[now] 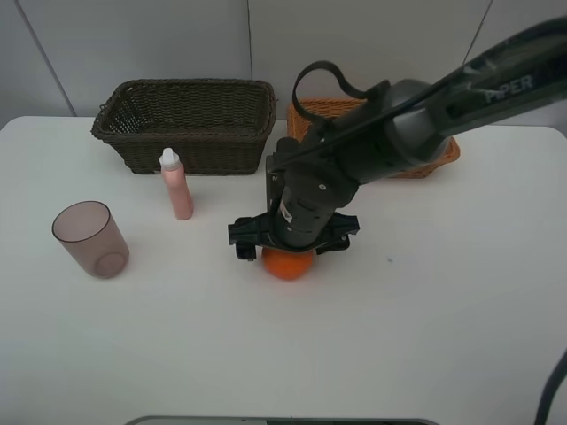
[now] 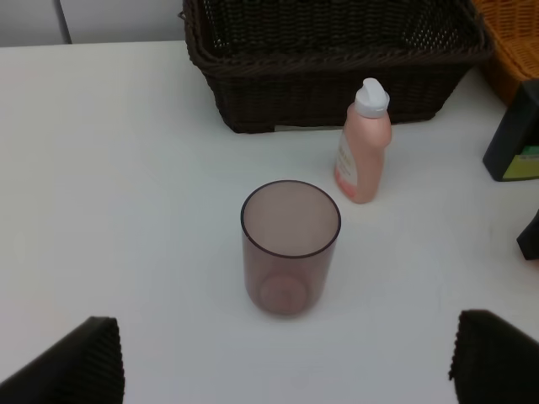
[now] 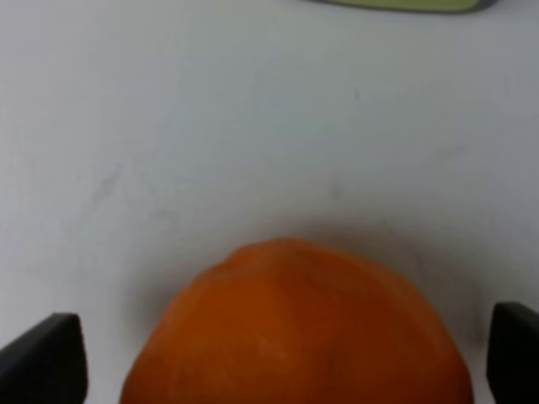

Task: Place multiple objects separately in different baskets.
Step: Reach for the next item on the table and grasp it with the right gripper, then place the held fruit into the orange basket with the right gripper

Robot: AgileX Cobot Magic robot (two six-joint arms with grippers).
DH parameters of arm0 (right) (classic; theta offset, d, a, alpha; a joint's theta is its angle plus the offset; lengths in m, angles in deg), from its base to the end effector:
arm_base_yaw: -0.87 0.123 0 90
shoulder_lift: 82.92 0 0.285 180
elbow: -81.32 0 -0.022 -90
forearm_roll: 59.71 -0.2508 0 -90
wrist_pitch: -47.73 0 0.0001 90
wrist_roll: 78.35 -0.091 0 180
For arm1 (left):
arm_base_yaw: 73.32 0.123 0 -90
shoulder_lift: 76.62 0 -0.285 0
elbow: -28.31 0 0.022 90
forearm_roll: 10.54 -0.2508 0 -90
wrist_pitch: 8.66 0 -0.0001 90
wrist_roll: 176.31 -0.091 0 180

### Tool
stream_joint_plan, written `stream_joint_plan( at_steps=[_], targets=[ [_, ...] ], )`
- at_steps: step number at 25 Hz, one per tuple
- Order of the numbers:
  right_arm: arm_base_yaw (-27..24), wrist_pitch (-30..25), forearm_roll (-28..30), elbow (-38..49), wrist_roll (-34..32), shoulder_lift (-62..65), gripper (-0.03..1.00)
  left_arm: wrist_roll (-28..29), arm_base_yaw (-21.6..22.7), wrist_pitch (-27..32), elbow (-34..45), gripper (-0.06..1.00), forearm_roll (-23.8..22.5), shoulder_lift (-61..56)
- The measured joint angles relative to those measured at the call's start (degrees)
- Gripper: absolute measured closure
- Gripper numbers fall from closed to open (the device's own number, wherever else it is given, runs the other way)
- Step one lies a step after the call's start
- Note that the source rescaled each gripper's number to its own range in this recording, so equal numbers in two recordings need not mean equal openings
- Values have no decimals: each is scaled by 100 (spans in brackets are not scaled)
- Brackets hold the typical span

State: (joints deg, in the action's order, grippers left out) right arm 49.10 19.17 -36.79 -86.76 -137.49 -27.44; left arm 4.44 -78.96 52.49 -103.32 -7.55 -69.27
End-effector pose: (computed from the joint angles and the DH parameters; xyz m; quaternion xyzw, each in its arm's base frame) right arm 0.2633 0.2693 0.1057 -0.0675 0.9825 0.0338 0.1700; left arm -0.0071 -0.0035 0.2778 0.0376 0.8509 -0.0552 0.5210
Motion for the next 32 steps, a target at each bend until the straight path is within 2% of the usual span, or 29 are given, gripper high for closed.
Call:
stream_joint_plan(
  at_steps=[2,4,5,32],
  targets=[
    [0,0,-33,0,0,-19,5,0,0,0,0,-6,0,0],
    [0,-18,-70,0,0,-57,25,0,0,0,0,-6,0,0],
    [0,-35,-83,0,0,-64,41,0,0,0,0,-6,0,0],
    [0,-103,-108,0,0,-64,42,0,0,0,0,-6,0,0]
  ],
)
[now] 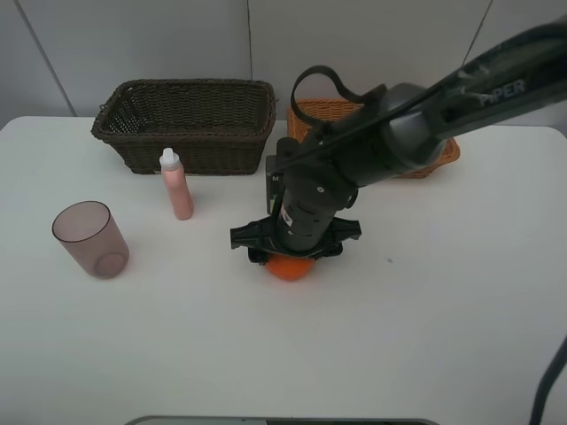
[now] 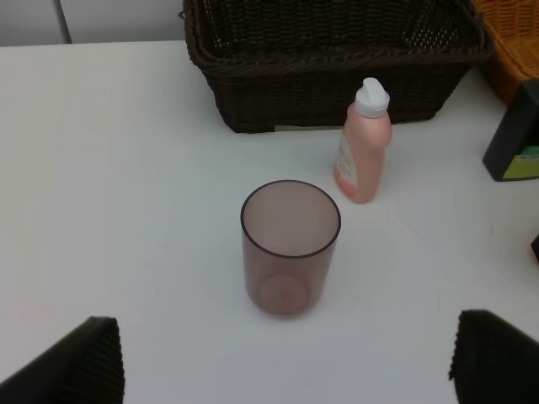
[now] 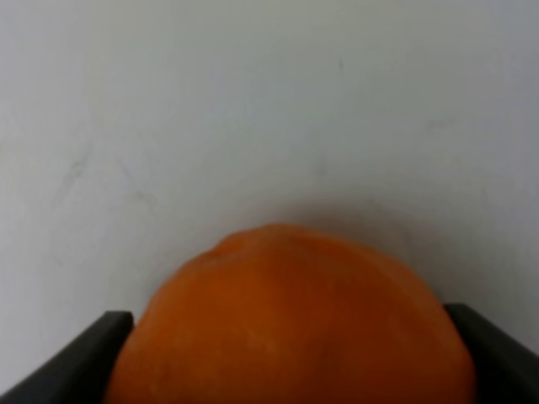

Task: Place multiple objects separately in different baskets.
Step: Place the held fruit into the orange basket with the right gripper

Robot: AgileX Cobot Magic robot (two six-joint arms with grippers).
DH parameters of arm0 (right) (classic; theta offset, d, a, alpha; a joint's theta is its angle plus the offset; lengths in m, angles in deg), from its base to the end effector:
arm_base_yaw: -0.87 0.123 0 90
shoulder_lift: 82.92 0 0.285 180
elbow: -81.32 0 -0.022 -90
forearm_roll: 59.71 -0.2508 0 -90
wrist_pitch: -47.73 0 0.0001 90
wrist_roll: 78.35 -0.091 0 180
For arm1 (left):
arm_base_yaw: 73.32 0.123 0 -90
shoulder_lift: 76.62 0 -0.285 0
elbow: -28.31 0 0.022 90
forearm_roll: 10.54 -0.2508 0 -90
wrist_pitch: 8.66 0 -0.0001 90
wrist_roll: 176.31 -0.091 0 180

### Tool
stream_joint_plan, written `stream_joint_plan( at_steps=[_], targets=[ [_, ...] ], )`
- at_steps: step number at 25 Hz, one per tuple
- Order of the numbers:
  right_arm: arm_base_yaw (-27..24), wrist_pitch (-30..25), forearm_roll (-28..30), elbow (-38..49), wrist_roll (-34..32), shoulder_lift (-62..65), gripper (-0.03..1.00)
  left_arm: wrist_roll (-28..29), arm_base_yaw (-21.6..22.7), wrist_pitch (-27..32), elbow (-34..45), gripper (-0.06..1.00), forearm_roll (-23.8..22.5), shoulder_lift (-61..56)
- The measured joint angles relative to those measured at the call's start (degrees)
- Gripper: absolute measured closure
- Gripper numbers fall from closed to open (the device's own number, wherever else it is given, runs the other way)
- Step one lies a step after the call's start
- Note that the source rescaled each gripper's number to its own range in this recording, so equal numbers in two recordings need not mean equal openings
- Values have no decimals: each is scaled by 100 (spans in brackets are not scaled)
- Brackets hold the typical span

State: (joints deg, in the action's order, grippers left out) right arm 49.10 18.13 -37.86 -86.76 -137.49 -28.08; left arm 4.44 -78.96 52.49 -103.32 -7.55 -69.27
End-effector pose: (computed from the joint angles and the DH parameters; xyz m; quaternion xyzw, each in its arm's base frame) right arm 0.2618 0.2680 0.1009 -0.0594 0.9854 0.0254 0.1578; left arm -0.0071 -0.0035 0.2778 0.0376 0.8509 -0.0552 0.5210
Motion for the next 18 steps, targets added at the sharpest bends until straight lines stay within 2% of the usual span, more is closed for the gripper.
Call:
stream_joint_plan(
  at_steps=[7,12,15,18],
  targets=[
    [0,-22,0,0,0,0,42,0,0,0,0,-6,0,0],
    [0,-263,-5,-12,56,144,42,0,0,0,0,-6,0,0],
    [0,-526,-77,-146,562,379,42,0,0,0,0,-6,0,0],
    [-92,-968,-369,-416,1455,646,42,0,0,0,0,-6,0,0]
  ],
)
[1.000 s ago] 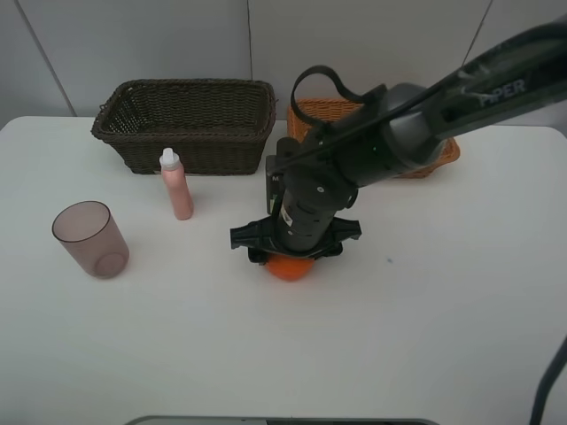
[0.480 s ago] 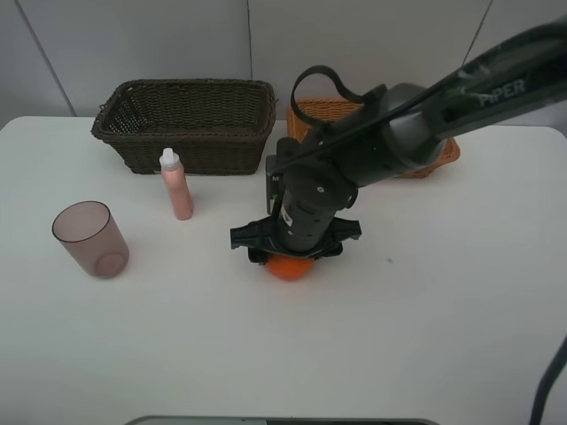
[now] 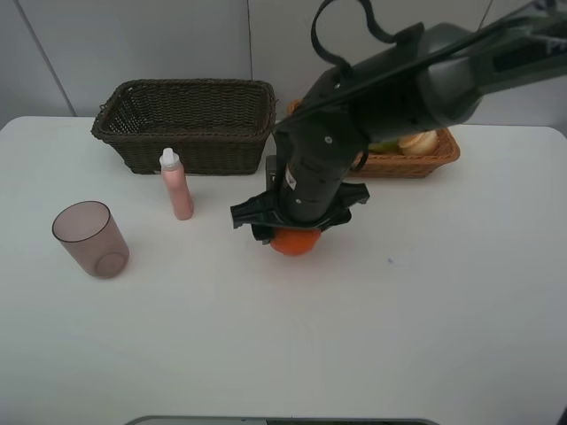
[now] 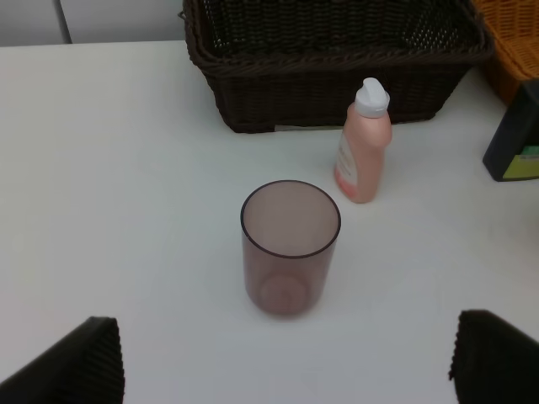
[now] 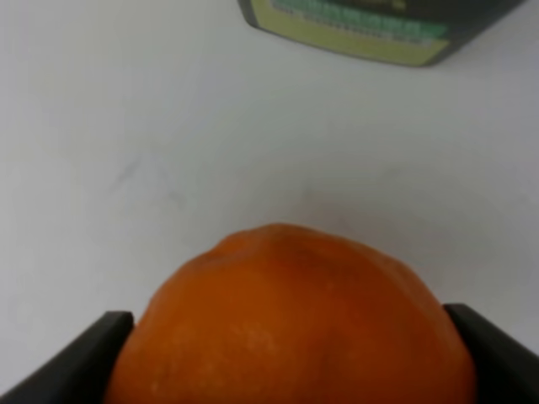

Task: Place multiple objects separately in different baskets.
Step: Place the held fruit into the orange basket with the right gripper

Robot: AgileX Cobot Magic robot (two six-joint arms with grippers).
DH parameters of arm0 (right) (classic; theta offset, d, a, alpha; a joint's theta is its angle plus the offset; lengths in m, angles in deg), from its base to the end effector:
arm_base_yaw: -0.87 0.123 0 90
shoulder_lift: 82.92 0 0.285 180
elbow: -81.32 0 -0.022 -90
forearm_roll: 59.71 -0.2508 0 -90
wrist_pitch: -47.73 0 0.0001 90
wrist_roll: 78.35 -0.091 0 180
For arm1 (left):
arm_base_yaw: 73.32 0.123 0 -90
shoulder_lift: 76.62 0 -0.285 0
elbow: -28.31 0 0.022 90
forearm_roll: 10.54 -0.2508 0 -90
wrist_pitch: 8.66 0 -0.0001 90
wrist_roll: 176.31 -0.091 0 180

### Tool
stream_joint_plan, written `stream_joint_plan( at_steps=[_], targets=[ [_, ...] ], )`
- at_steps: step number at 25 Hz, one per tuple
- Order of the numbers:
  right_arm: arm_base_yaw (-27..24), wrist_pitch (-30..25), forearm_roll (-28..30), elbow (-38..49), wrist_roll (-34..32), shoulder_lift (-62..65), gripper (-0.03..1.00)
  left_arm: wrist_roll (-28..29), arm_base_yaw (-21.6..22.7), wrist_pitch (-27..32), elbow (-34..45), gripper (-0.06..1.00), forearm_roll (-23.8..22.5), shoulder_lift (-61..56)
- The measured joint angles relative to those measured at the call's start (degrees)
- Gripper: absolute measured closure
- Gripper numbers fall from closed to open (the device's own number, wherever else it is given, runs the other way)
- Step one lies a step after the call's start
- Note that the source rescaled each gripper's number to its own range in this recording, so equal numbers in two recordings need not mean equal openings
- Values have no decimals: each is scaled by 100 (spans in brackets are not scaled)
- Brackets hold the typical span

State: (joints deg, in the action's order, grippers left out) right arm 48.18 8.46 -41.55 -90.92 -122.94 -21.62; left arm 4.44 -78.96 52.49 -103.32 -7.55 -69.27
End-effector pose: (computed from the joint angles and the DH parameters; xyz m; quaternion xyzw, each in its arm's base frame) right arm 0.2679 0.2640 0.1557 -0.1320 0.9770 0.0087 0.1674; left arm -0.0071 -0.0035 0.2778 0.0376 0.8509 -0.0552 0.5210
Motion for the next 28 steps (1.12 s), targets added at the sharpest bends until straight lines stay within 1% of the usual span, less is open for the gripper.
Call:
stream_joint_plan(
  at_steps=[5,8,12,14,17,23,28],
  targets=[
    [-395,-1015,-695,-468,1568,244,42,0,0,0,0,-6,0,0],
    [-677,-1529,-928,-702,2316,292,42,0,0,0,0,-6,0,0],
    [-1103,-2077,-981,-1098,2942,293,42,0,0,0,0,-6,0,0],
    [-1314,-2226,-981,-1299,3191,293,42,0,0,0,0,-6,0,0],
    [-1603,-2232,-972,-1537,3573,293,42,0,0,0,0,-6,0,0],
    [-2027,-1686,-971,-2044,4120,35,42,0,0,0,0,-6,0,0],
    [-2201,-1252,-971,-2576,4276,-461,42,0,0,0,0,-6,0,0]
  ],
)
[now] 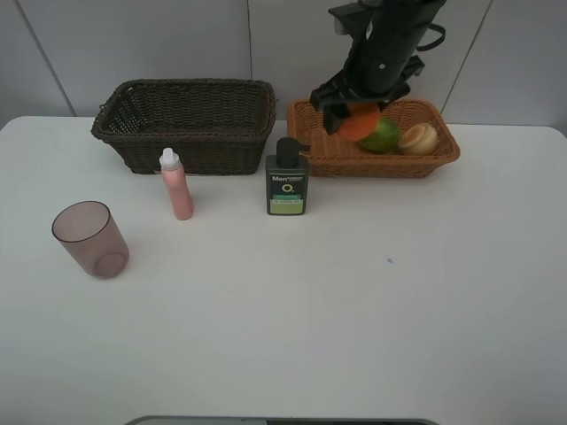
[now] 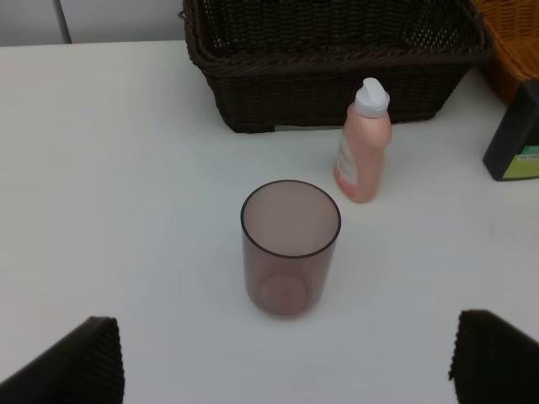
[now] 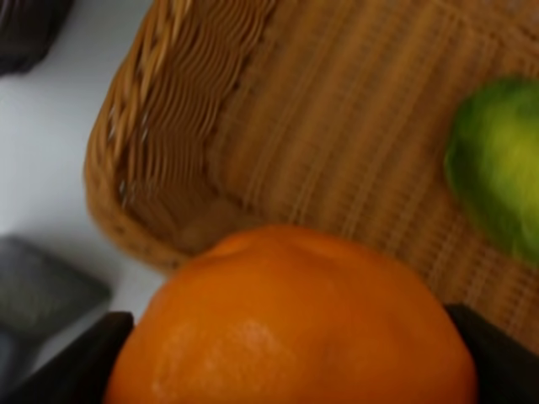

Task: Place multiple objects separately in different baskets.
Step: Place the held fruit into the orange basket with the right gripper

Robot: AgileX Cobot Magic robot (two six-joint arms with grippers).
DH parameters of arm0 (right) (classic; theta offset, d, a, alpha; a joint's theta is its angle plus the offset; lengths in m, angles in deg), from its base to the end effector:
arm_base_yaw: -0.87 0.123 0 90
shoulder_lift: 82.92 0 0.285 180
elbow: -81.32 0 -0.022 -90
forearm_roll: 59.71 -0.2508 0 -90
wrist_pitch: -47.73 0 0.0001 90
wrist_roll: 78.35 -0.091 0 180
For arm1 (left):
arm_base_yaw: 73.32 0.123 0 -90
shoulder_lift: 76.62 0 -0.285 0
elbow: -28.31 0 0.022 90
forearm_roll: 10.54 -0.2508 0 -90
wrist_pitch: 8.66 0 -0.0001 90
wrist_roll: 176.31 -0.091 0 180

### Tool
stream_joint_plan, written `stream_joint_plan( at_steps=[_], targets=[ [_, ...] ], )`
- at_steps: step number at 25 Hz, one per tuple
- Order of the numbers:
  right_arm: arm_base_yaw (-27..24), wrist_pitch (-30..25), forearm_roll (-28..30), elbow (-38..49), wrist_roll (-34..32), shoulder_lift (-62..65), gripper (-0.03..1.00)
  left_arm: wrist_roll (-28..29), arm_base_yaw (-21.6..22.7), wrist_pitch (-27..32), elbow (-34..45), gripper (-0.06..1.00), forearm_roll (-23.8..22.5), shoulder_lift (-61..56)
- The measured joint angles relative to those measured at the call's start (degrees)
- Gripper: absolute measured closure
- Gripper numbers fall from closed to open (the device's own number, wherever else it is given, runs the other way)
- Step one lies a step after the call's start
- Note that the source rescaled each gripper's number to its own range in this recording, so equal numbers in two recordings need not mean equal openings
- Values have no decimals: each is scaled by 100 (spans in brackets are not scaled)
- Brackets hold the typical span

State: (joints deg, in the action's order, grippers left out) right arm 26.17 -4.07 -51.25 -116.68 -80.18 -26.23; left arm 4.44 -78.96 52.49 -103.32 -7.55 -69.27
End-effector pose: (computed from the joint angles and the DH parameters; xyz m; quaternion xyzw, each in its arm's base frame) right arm 0.4021 0.1784 0.2331 -0.2313 0.9503 -0.0176 0.2078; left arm -0.0071 -0.0035 0.2778 0.0376 0.8509 -0.0552 0.5210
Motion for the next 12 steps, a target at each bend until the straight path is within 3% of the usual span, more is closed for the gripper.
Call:
stream_joint_plan(
  at_steps=[7,12],
  targets=[
    [-70,485,0,-622,234,-633,42,0,0,0,0,-6,0,0],
    [-118,1160,6,-715,251,-890,42,0,0,0,0,-6,0,0]
  ],
)
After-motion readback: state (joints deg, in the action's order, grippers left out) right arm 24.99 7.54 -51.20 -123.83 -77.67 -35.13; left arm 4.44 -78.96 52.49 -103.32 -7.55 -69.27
